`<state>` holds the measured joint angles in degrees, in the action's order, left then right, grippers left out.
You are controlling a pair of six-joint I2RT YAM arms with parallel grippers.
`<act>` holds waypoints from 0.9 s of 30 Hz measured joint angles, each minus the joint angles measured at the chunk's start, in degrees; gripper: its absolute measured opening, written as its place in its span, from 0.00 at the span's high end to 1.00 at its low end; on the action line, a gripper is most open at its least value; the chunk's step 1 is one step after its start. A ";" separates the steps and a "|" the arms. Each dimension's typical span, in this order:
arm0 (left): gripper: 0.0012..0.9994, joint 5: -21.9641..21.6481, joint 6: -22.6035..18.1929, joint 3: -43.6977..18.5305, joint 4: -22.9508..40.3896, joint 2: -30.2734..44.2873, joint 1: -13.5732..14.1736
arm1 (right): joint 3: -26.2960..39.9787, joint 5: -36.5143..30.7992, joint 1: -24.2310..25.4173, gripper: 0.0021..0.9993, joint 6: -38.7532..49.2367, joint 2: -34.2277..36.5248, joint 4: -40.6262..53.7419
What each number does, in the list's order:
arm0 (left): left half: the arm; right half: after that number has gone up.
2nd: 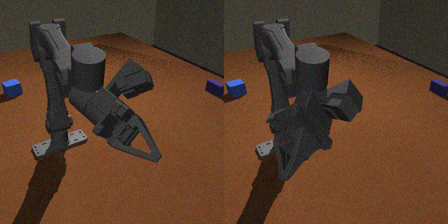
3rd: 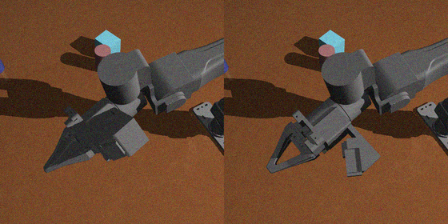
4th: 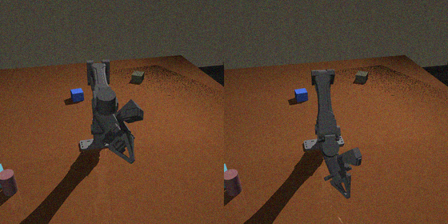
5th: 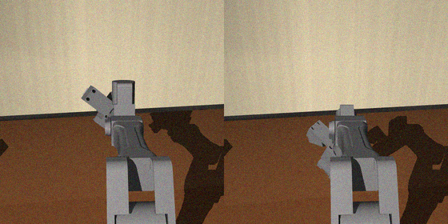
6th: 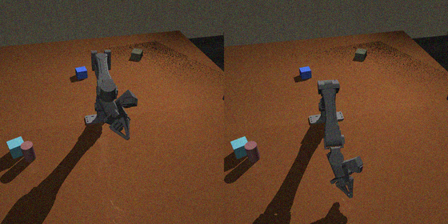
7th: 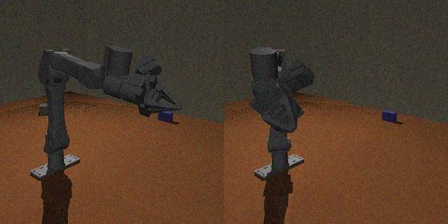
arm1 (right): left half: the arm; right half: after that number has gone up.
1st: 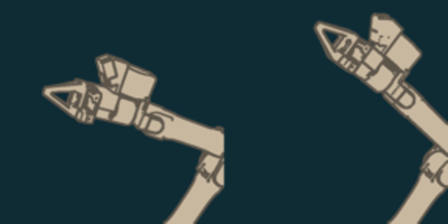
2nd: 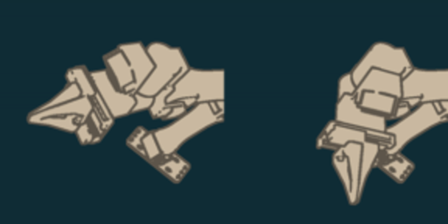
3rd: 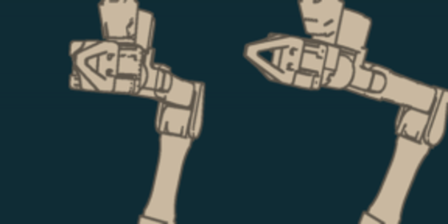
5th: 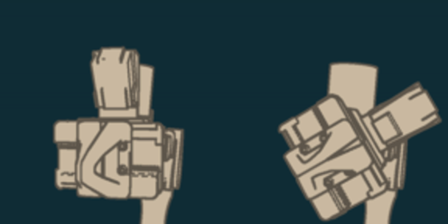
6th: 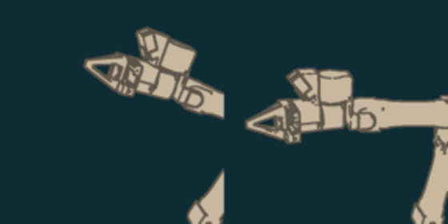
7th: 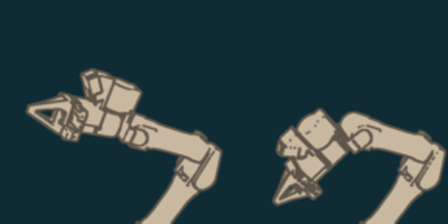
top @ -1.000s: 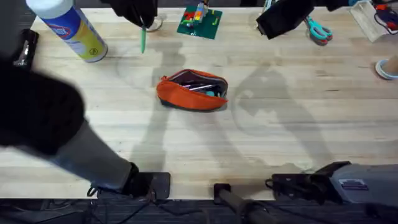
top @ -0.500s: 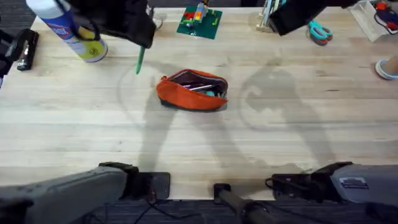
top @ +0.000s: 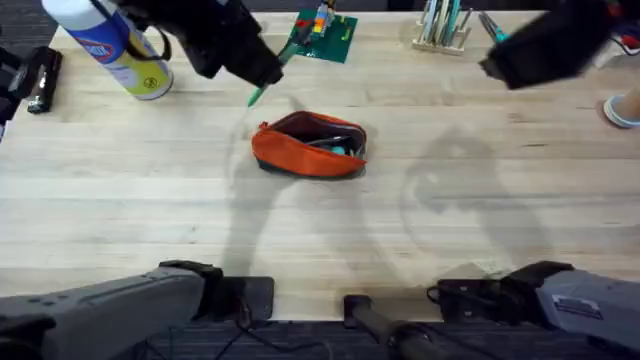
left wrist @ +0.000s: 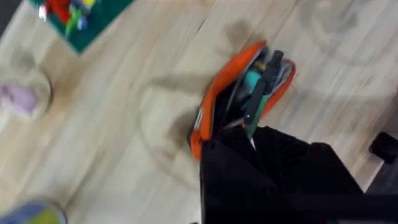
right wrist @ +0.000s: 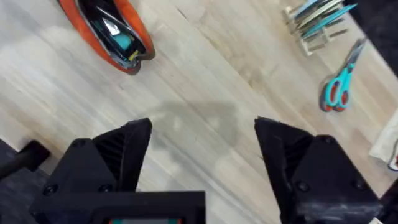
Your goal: Unzip the bag, pick up the pens from the table one at a time and place them inside, then zip the bag closed.
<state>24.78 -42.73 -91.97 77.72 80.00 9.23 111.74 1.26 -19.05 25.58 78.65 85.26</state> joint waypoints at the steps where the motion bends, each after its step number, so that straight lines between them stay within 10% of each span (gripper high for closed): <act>1: 0.96 1.27 -1.11 0.01 -0.43 0.22 0.00 | 0.00 0.00 0.00 0.00 0.28 -1.14 0.27; 18: 0.96 6.58 -8.05 0.01 -1.27 8.90 8.28 | -1.01 6.78 0.29 0.00 0.69 -10.82 1.01; 27: 0.96 4.83 -11.44 0.01 -1.22 14.06 12.12 | -19.95 10.45 0.44 0.00 0.50 -23.29 -14.48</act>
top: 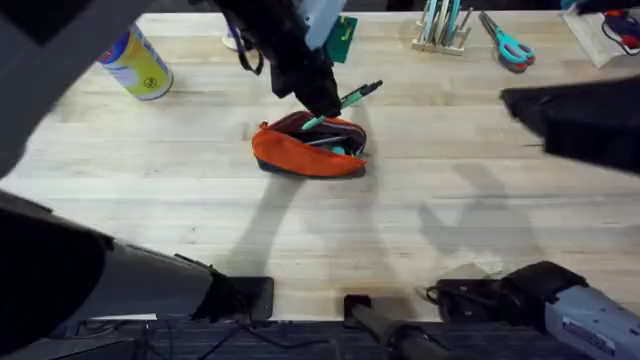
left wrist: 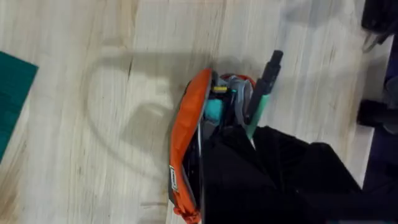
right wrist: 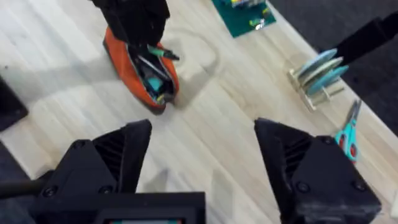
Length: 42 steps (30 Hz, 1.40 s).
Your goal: Unzip the bag, pick up the pens from the table one at a time and place them inside, then zip the bag closed.
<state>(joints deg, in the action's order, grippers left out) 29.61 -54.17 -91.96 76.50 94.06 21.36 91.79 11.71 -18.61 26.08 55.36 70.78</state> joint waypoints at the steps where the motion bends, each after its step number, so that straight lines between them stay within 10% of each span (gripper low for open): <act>1: 0.96 -0.34 -0.15 0.02 0.03 0.43 0.22 | -2.71 0.19 0.00 0.00 -0.19 -1.51 -1.97; 13: 0.96 -4.34 -2.34 0.07 0.17 1.69 2.36 | -23.32 3.82 0.00 0.00 -4.68 -11.11 -11.66; 42: 0.96 -13.40 -3.98 0.90 -1.27 12.08 2.39 | -24.35 3.11 0.00 0.00 -5.31 -11.11 -12.08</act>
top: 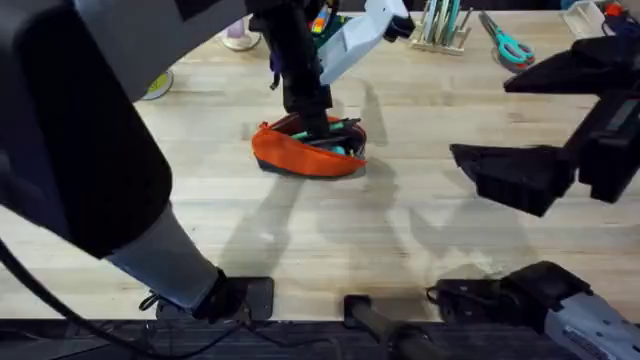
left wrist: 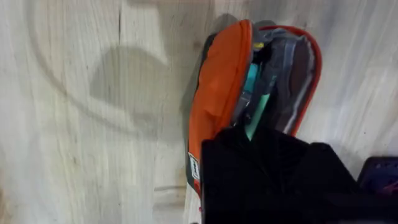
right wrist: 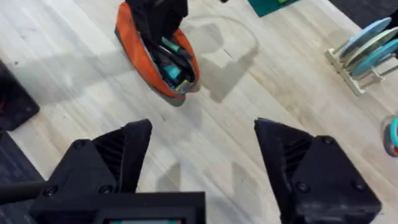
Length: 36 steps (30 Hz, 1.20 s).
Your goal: Unzip the bag, pick up the pens from the table one at a time and place them inside, then zip the bag closed.
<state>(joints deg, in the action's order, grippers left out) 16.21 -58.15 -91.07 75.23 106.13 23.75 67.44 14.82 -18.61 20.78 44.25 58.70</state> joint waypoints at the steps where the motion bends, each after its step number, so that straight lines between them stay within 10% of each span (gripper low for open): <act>1: 0.96 -0.31 0.00 0.50 -0.23 0.01 0.00 | 0.00 -0.30 0.00 0.00 0.00 0.00 -0.02; 15: 0.95 -1.49 -0.07 5.57 -2.83 0.01 0.00 | 0.00 -1.42 0.00 0.00 0.00 0.00 0.00; 22: 0.03 -1.48 -0.20 5.65 -2.61 0.01 0.00 | 0.00 -1.50 0.00 0.00 0.00 -0.01 -0.01; 36: 0.01 -1.47 -0.17 5.70 -2.78 -0.03 0.00 | 0.00 -1.50 0.00 0.00 0.00 0.00 0.00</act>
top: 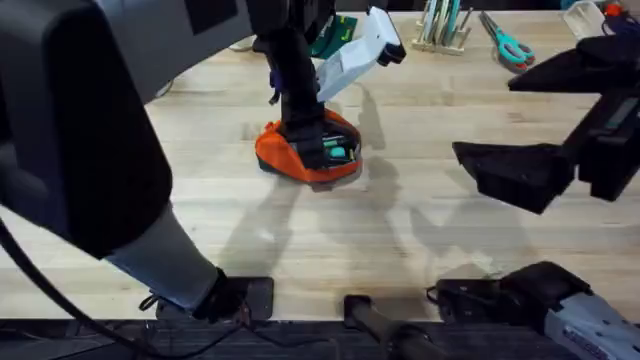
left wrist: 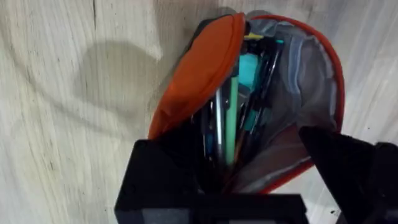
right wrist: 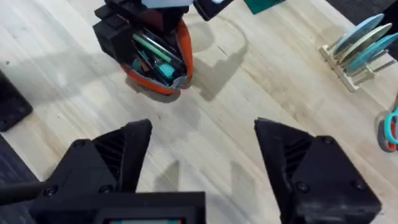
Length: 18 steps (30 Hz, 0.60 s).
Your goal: Unzip the bag, pick up the pens from the table one at a time and place them inside, then zip the bag closed.
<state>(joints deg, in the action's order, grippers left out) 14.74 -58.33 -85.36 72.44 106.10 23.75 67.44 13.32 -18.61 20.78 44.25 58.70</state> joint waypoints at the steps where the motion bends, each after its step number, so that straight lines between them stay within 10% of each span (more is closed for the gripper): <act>1: 0.01 0.00 -0.01 0.02 -0.04 -0.10 0.00 | 0.00 -0.02 0.00 0.00 0.00 0.00 0.00; 18: 0.01 -0.20 0.00 0.35 -0.24 -15.93 -6.79 | 0.00 -0.02 0.00 0.00 -0.01 2.50 -1.01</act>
<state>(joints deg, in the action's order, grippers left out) 14.54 -58.33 -85.01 72.20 90.17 16.96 67.44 13.30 -18.61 20.77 46.75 57.68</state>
